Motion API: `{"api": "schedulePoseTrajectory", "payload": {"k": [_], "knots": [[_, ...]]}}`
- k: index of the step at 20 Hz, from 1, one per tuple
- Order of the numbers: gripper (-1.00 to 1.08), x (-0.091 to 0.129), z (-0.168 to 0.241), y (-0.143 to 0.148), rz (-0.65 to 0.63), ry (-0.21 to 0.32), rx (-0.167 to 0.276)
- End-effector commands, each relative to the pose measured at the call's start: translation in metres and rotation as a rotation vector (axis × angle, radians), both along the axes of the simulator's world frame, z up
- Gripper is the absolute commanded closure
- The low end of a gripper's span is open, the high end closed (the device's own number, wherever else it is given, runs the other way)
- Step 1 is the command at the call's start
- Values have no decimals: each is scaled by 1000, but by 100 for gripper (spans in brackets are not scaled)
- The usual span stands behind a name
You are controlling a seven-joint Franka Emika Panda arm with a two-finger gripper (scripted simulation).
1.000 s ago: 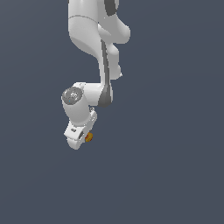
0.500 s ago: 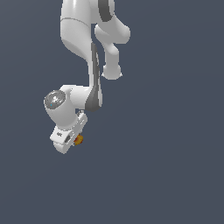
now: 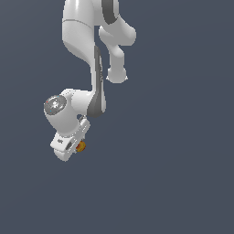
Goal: Pick up the object and move it to a goal position.
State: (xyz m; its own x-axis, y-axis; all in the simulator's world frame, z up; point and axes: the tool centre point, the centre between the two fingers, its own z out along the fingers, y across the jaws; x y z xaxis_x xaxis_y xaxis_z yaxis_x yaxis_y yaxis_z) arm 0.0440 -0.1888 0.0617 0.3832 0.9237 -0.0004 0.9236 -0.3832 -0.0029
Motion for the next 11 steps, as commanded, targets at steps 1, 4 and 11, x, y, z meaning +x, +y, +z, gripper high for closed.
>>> {"api": "schedulePoseTrajectory", "payload": {"k": [1,4,11], "knots": [[108,3,3,0,0,-2,-1],[108,8,8,-1,0,-2,-1],[108,16,15,-1,0,-2,-1]]}}
